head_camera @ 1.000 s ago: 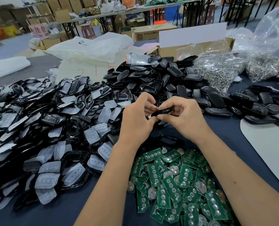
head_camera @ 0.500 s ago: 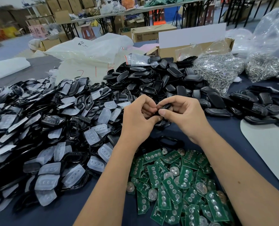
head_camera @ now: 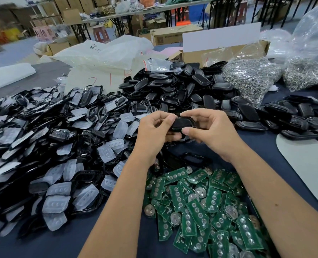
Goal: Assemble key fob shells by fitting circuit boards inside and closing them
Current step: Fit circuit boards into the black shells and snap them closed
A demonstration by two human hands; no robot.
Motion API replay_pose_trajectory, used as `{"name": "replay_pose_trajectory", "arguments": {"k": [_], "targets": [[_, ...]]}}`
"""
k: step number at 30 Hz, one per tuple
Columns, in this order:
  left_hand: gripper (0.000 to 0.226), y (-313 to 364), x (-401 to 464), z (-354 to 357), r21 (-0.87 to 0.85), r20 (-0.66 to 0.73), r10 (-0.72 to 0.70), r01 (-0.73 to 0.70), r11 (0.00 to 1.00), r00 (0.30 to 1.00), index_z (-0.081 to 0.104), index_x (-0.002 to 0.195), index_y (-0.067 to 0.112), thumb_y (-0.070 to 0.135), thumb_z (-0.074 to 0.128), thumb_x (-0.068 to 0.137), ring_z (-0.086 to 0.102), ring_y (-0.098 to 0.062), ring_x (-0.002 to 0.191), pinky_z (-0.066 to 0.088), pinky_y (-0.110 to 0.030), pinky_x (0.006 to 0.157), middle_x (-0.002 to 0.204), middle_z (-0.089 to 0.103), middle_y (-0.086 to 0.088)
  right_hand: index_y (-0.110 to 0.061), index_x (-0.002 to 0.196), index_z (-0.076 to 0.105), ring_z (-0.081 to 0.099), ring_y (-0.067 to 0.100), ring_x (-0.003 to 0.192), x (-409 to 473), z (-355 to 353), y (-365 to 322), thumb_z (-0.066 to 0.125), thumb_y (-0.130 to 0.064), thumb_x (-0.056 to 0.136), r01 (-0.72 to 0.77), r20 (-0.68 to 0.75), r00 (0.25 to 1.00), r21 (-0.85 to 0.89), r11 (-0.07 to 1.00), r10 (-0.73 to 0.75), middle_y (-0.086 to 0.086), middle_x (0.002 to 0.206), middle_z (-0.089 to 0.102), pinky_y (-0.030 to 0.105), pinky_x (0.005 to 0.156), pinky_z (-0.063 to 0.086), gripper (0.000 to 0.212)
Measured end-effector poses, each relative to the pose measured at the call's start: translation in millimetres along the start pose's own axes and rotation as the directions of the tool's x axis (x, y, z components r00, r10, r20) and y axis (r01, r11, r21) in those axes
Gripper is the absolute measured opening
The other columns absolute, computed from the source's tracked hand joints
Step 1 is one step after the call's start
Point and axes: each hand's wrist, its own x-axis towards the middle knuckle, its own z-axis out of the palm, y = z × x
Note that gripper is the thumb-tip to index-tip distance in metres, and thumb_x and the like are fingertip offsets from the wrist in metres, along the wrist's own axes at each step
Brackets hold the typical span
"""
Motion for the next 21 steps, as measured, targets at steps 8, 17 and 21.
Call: {"name": "replay_pose_trajectory", "arguments": {"k": [8,17,21], "targets": [[0.038,3.2,-1.3,-11.9,0.011,0.166,0.075,-0.078,0.997,0.983,0.073,0.113,0.006,-0.005,0.084,0.079,0.073,-0.017,0.078,0.059,-0.026,0.073,0.095,0.078,-0.008,-0.013,0.111,0.078,0.065,0.019,0.065,0.8,-3.1,-0.2,0.085,-0.004,0.082,-0.034,0.026,0.999,0.135,0.99,0.031,0.017,0.089,0.077,0.024,0.046,0.047,0.032],[0.036,5.0,-0.1,-15.0,0.2,0.16,0.165,-0.195,0.96,0.973,0.079,0.097,0.027,0.019,0.094,0.065,0.077,-0.032,0.088,0.064,-0.043,0.081,0.092,0.079,-0.009,-0.02,0.111,0.08,0.066,0.021,0.068,0.1,-7.9,0.1,0.087,-0.011,0.081,-0.066,0.056,0.997,0.132,0.989,0.059,0.014,0.093,0.078,0.024,0.046,0.047,0.032],[0.036,5.5,-0.2,-14.1,0.221,0.146,0.199,-0.228,0.948,0.969,0.078,0.099,0.02,0.015,0.095,0.067,0.077,-0.027,0.076,0.063,-0.035,0.072,0.085,0.078,-0.007,-0.021,0.11,0.081,0.066,0.02,0.067,0.2,-6.7,-0.5,0.086,-0.009,0.081,-0.059,0.047,0.997,0.135,0.989,0.053,0.008,0.088,0.077,0.025,0.046,0.046,0.032]]}}
